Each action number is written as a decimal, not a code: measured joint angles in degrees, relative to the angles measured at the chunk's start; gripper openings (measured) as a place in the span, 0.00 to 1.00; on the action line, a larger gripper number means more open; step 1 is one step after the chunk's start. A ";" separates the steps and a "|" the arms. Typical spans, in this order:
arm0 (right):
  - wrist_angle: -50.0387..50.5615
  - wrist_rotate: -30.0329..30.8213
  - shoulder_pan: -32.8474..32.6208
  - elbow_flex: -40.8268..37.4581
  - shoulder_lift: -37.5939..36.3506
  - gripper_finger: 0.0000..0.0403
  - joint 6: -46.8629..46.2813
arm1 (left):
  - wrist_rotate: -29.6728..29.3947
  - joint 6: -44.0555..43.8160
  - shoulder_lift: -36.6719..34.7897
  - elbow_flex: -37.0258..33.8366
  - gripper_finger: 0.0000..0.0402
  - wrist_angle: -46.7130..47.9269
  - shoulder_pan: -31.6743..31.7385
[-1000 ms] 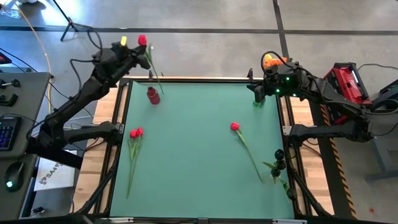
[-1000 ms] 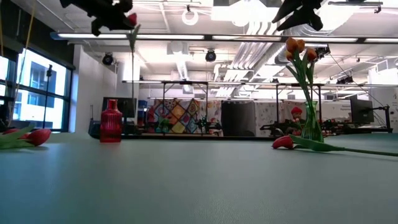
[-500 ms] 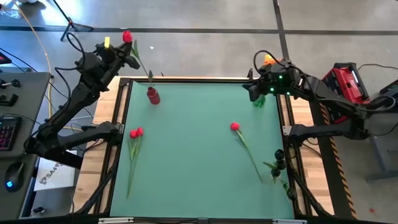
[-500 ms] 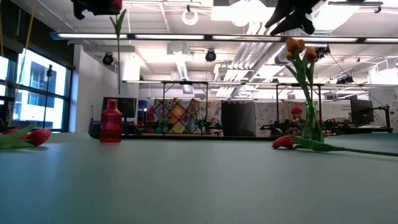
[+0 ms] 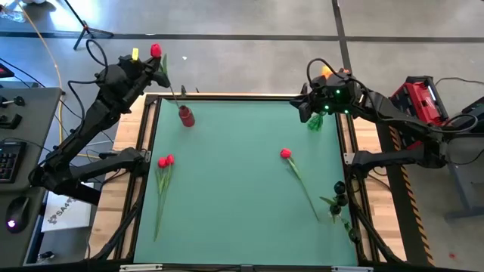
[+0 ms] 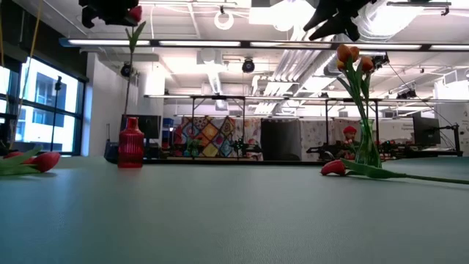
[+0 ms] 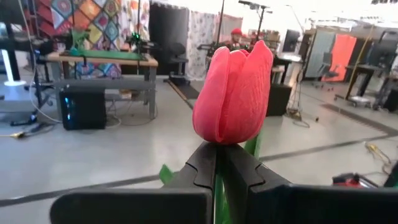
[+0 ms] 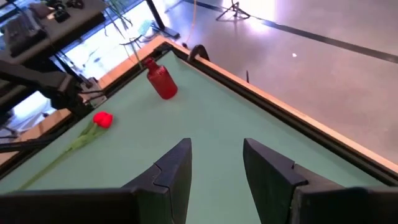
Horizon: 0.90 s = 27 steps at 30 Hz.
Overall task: Sort flowers into vase by color
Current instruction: Put the middle right red tulip into the red flower vase
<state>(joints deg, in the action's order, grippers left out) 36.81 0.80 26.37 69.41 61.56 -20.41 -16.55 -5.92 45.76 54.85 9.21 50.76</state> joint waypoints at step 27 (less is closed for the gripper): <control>-0.45 -3.09 0.00 0.00 0.16 0.33 -0.13 | 0.94 -2.84 3.88 -4.63 0.01 -4.40 -0.02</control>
<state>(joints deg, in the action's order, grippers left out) 36.36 -2.29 26.37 69.41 61.72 -20.55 -15.62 -8.76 49.63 50.22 4.81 50.74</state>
